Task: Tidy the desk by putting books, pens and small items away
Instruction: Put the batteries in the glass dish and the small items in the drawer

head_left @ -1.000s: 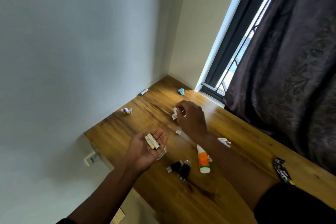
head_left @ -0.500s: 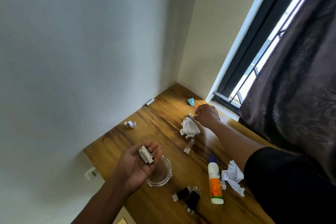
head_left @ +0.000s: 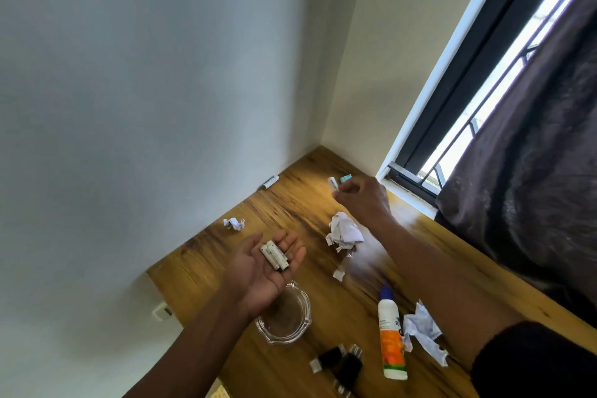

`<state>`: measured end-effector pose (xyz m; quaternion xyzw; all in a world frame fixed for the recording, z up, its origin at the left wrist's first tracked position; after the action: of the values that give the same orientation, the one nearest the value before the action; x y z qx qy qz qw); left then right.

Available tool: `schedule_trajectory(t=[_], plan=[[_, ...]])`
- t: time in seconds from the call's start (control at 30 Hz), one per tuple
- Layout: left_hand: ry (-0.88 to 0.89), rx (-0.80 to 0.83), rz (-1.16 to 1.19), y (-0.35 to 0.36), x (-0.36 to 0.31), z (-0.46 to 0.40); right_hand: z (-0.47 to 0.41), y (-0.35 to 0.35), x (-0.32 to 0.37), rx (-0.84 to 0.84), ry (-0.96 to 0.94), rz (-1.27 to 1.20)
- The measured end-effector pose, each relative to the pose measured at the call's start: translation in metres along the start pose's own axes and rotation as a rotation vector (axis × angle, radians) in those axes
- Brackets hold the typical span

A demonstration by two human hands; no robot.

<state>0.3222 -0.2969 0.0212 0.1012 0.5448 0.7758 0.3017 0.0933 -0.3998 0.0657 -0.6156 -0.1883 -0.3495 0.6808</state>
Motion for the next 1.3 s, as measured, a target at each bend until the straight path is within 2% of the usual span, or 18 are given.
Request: schedule_trajectory(t=[0.1, 0.27, 0.33, 0.43, 0.63, 0.93, 1.3], plan=[[0.041, 0.007, 0.005, 0.003, -0.005, -0.009, 0.038, 0.014, 0.038, 0.101, -0.154, -0.042], [0.045, 0.000, -0.035, 0.005, -0.009, -0.017, 0.090, 0.050, 0.069, 0.281, -0.295, 0.115], [0.013, 0.010, -0.086, 0.009, -0.007, -0.015, 0.100, 0.063, 0.072, 0.300, -0.329, 0.197], [0.018, -0.025, -0.072, 0.008, -0.008, -0.013, 0.100, 0.068, 0.073, 0.238, -0.356, 0.257], [0.068, -0.054, 0.029, 0.002, -0.011, -0.007, 0.057, 0.058, 0.062, 0.080, -0.278, 0.229], [0.078, 0.008, -0.037, -0.012, -0.019, 0.008, -0.038, 0.113, 0.061, 0.254, -0.172, 0.298], [0.039, 0.006, -0.083, -0.035, -0.030, 0.018, -0.088, 0.158, 0.059, 0.173, -0.045, 0.393]])
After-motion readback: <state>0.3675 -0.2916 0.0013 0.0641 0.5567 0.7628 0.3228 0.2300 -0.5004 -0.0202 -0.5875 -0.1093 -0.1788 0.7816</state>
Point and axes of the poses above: each hand's wrist, its own z-axis away from the middle knuckle, its own y-axis out of the palm, x = y × z, the point moved 3 cm from there along -z, towards the middle knuckle, and after that the axes turned 12 degrees about x, right-handed, at the moved point
